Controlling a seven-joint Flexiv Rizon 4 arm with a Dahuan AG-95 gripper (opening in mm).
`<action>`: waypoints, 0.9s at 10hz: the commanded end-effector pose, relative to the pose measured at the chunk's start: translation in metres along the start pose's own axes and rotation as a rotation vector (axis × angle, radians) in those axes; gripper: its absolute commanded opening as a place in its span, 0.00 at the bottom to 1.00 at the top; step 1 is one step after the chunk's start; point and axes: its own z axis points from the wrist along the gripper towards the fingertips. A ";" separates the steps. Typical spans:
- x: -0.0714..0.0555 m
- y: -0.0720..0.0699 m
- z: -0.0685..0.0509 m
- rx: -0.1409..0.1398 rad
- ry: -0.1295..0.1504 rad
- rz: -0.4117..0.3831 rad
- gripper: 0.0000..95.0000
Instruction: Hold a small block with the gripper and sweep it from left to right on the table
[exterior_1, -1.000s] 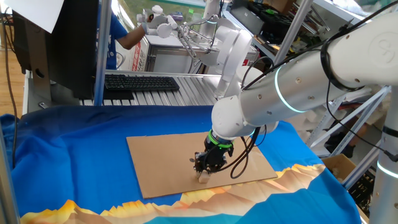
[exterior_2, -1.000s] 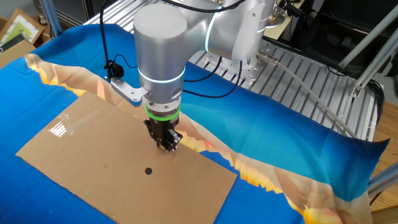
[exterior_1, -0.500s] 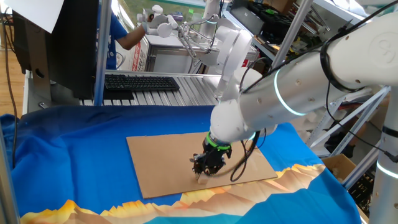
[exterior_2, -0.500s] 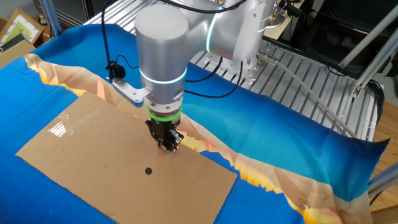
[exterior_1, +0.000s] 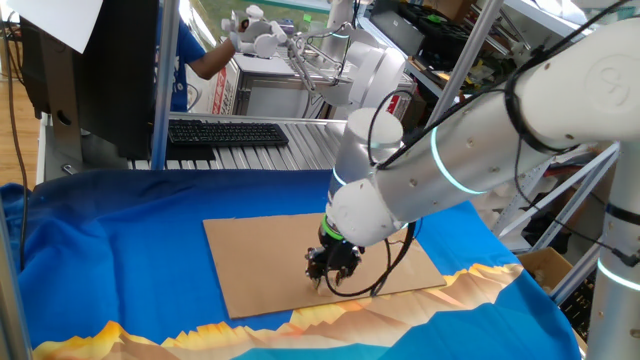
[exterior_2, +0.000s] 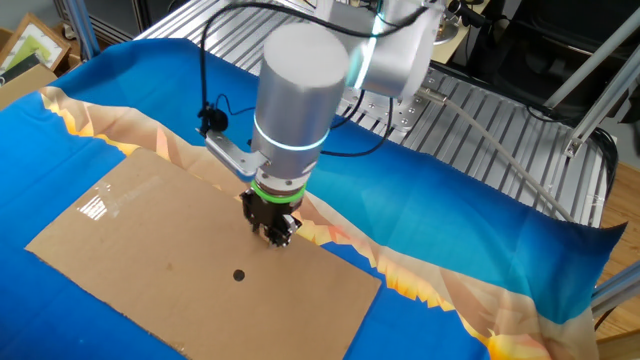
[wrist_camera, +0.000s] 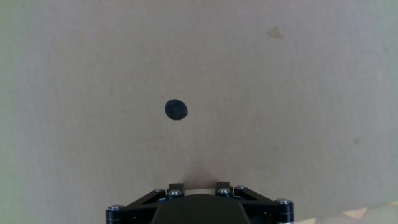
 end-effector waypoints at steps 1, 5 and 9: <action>-0.001 0.000 -0.002 -0.117 0.056 0.071 1.00; 0.001 -0.013 -0.032 -0.141 0.122 0.059 1.00; 0.021 -0.065 -0.081 -0.107 0.315 -0.049 0.80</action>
